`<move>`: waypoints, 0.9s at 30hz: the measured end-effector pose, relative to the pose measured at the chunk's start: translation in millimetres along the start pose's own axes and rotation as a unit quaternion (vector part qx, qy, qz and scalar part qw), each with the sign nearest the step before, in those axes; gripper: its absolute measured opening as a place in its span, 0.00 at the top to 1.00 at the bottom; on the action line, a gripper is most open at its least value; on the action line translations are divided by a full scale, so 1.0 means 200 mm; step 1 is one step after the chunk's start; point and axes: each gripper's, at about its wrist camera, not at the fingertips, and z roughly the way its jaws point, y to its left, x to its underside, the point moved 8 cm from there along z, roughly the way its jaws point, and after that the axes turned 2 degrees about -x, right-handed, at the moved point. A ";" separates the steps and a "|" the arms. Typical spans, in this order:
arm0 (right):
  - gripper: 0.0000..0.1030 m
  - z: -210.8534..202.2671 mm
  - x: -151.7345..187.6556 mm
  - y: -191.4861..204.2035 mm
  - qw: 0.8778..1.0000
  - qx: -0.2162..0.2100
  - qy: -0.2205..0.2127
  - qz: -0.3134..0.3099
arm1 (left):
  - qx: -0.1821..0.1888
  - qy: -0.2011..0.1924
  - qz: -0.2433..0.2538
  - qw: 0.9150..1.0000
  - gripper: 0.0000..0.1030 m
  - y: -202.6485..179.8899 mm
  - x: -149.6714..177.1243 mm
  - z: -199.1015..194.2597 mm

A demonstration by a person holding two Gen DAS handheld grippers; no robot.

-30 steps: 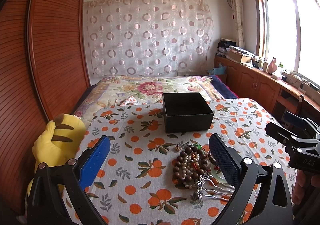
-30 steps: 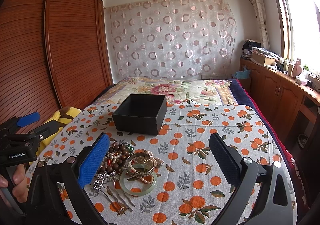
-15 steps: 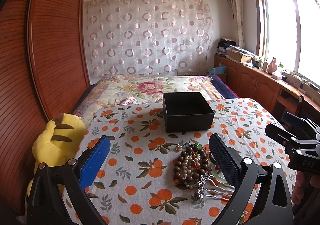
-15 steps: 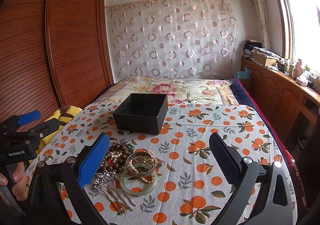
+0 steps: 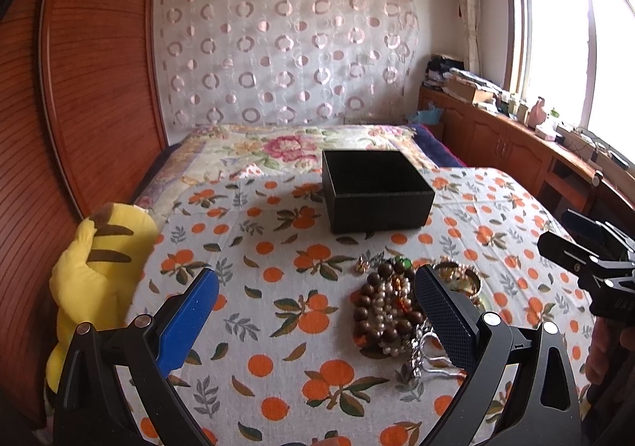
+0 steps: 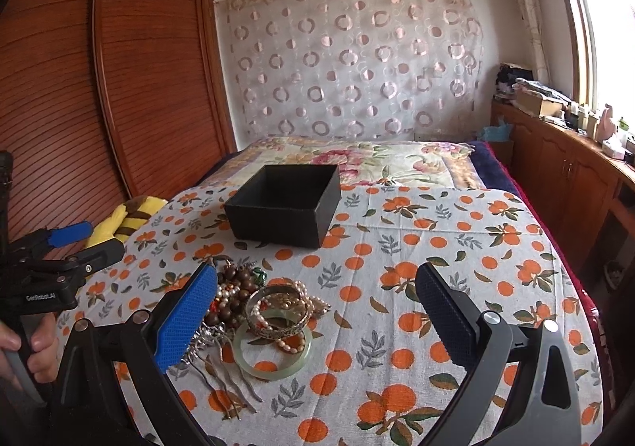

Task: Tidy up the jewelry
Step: 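Move both grippers down toward the jewelry pile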

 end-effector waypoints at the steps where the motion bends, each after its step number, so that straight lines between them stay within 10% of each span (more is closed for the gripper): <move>1: 0.02 0.01 0.01 0.00 1.000 -0.004 0.004 -0.002 | 0.002 0.006 0.002 1.000 0.07 0.00 0.01 0.02; 13: 0.20 0.23 0.14 0.08 0.993 -0.068 0.086 -0.046 | 0.037 0.044 0.011 0.998 0.08 -0.01 0.13 0.13; 27: 0.25 0.48 0.24 0.17 0.975 -0.110 0.179 -0.074 | 0.064 0.093 0.003 0.994 0.39 0.03 0.21 0.25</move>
